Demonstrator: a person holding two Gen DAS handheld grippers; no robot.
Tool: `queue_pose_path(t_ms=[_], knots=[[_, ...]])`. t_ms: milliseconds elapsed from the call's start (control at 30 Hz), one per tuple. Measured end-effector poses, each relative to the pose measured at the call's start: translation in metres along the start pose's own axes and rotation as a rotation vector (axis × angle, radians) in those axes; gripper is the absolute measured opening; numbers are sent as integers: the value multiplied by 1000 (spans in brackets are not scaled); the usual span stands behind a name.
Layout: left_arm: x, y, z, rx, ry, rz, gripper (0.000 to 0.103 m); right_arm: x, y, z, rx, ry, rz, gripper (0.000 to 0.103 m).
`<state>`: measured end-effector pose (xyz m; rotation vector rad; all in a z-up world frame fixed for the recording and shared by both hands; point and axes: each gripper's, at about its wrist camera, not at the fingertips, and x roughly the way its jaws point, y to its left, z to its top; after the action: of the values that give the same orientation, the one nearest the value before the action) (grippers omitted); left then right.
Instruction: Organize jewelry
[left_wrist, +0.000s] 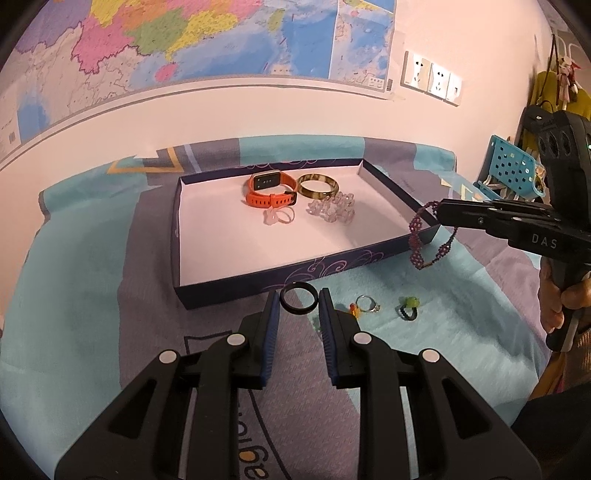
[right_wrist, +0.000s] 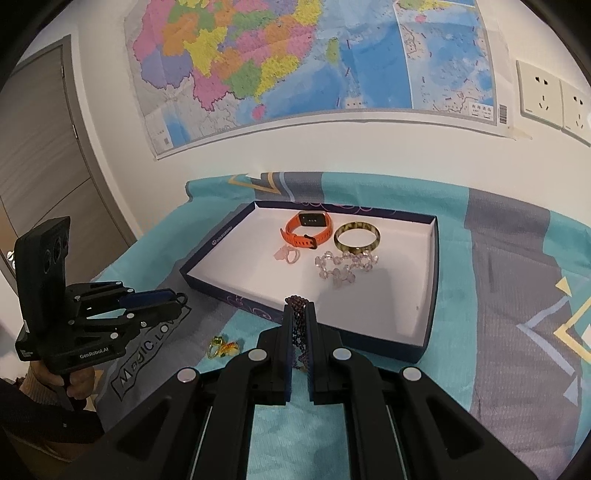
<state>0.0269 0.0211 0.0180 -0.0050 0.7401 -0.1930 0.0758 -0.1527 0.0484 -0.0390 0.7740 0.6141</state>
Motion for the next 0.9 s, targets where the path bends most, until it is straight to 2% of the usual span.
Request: queue_pose_path(t_ms=[900], knots=[[16,0,34,12,-35,-18,22,17,-5,32,-19,-24,-2,5]])
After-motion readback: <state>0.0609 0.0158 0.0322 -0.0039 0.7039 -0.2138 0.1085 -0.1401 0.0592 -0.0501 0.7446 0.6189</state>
